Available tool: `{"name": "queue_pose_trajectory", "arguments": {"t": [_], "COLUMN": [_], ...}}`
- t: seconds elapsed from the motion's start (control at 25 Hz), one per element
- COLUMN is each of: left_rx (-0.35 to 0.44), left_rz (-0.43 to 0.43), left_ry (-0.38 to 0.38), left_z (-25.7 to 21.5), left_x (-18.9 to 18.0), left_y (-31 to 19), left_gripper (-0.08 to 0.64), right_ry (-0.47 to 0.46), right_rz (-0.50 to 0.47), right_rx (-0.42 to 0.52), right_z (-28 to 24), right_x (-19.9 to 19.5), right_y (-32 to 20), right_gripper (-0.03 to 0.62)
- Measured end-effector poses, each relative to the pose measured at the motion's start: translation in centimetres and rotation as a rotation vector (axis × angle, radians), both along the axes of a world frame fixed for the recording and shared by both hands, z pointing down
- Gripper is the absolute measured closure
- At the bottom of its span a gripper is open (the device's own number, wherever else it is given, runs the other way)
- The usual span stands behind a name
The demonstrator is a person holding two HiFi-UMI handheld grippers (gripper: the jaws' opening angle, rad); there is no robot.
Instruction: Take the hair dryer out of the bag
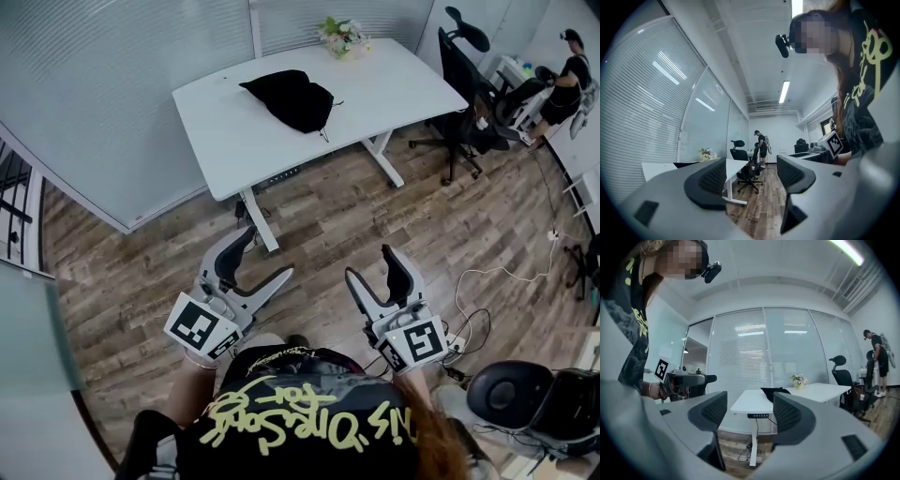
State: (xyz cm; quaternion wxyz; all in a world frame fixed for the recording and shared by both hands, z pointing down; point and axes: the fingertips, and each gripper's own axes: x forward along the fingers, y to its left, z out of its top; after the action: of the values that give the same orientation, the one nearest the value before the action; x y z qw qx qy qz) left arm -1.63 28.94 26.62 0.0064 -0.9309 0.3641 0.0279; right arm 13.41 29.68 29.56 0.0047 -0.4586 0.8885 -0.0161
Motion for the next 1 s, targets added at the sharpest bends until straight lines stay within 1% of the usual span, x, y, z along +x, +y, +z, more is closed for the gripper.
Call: {"name": "queue_pose_trajectory", "arguments": {"t": [0.12,0.28,0.4,0.52,0.64,1.0], "left_rx": [-0.006,-0.040,-0.037,-0.028,-0.029,-0.002], "left_rz": [-0.009,-0.022,-0.034,-0.047,-0.046,-0.019], "left_ry": [0.006,-0.029,-0.035,-0.022,-0.006,-0.021], "left_z": [0.3,2.1,2.4,2.2,2.5,2.6], "left_x": [0.5,0.0,-0.6,-1.2,-1.5,-2.1], "left_y": [0.7,1.2,0.5,-0.8,-2.5,-9.7], "left_gripper": [0.235,0.239,0.244,0.247,0.250,0.253], "right_ry": [0.002,-0.008,-0.003,0.002,0.014,0.029], "right_rz": [-0.009,-0.015,-0.017,-0.013,-0.010,-0.010], "right_rx": [-0.013,-0.030,-0.041,-0.051,-0.032,-0.012], "right_z": [0.6,1.5,2.2,2.4,1.8,1.6], "right_x": [0.4,0.3,0.2,0.0,-0.2,-1.8], "right_y": [0.2,0.4,-0.4,-1.9,-3.3,-10.6], "right_gripper": [0.289,0.290,0.290,0.289,0.289,0.290]}}
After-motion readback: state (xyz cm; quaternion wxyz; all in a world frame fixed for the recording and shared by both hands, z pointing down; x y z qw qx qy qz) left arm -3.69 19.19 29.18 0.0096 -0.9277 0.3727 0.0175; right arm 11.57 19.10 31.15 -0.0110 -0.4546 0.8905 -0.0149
